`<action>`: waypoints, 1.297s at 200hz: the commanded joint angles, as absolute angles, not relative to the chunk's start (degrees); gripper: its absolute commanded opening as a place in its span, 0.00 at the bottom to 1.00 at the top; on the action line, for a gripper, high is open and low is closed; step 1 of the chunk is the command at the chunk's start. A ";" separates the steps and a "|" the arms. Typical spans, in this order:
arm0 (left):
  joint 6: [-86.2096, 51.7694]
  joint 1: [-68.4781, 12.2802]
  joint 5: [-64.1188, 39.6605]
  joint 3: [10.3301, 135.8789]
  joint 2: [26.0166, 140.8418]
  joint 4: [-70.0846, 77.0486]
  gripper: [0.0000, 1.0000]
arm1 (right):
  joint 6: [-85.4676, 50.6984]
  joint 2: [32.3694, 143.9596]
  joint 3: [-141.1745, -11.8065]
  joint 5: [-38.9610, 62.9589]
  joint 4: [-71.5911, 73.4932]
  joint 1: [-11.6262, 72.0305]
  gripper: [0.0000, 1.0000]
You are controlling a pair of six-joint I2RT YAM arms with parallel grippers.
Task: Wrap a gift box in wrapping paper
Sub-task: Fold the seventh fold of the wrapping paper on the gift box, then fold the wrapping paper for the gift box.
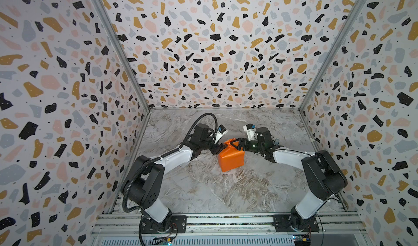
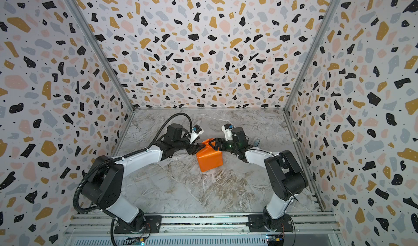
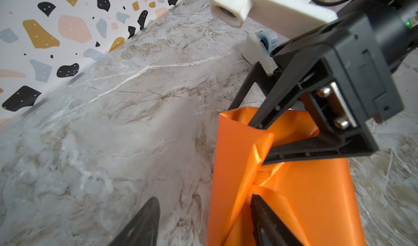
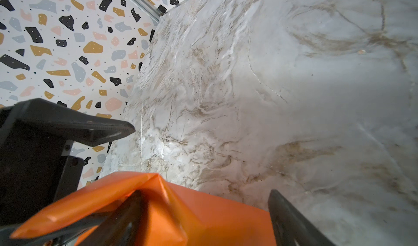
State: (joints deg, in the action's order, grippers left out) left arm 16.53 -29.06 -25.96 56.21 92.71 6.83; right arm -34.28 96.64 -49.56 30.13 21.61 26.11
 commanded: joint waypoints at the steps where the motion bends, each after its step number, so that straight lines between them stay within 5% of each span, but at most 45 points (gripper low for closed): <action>1: 17.84 -29.37 -28.14 58.27 92.17 5.65 0.56 | -33.41 95.53 -47.65 29.28 17.19 26.45 0.86; 59: 19.82 -30.41 -29.53 62.51 95.27 2.20 0.31 | -33.51 94.89 -47.38 29.10 16.98 26.45 0.86; 142: 22.19 -30.94 -28.76 63.19 94.87 0.29 0.11 | -33.49 94.93 -47.55 29.09 16.89 26.43 0.86; 212: 21.48 -30.94 -31.33 63.55 93.72 1.53 0.37 | -33.49 94.83 -47.53 29.00 16.61 26.45 0.86; 259: 18.25 -32.03 -30.93 64.36 94.13 5.16 0.37 | -33.40 94.75 -47.40 29.00 16.65 26.41 0.86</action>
State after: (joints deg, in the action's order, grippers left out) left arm 20.25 -31.16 -29.80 61.91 95.42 1.52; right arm -34.46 95.83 -48.86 30.15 21.61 26.13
